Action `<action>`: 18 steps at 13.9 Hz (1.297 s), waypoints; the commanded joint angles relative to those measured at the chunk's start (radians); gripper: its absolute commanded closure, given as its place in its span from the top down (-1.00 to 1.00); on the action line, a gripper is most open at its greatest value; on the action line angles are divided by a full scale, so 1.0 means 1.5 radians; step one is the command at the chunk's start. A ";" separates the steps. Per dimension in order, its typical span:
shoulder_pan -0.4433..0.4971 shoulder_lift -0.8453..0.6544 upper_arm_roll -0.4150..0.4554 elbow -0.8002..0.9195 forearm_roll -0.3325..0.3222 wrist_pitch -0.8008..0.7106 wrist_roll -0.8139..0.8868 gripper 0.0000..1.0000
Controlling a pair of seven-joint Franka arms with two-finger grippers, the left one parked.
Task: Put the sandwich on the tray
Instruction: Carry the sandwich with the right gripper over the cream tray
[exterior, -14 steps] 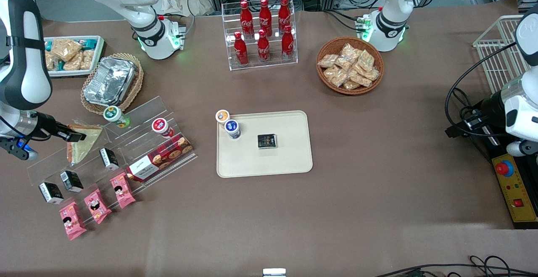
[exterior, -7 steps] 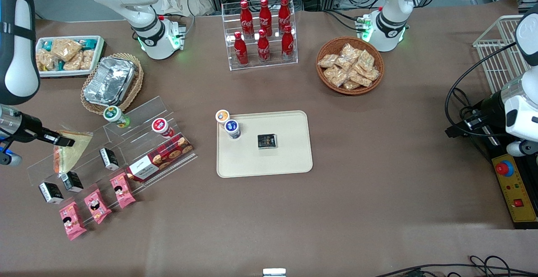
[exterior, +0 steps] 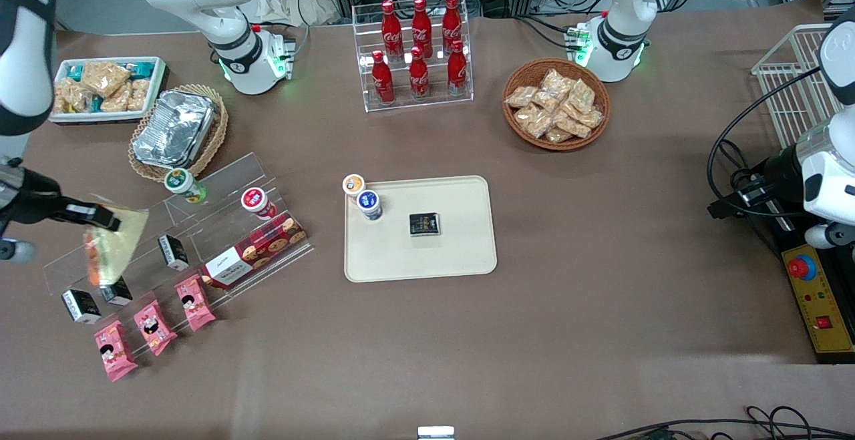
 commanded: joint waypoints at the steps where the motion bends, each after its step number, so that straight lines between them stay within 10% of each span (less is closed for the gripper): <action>1: 0.091 0.012 -0.002 0.029 0.002 -0.017 -0.006 -0.21; 18: 0.472 0.294 0.008 0.033 -0.051 0.326 -0.347 -0.21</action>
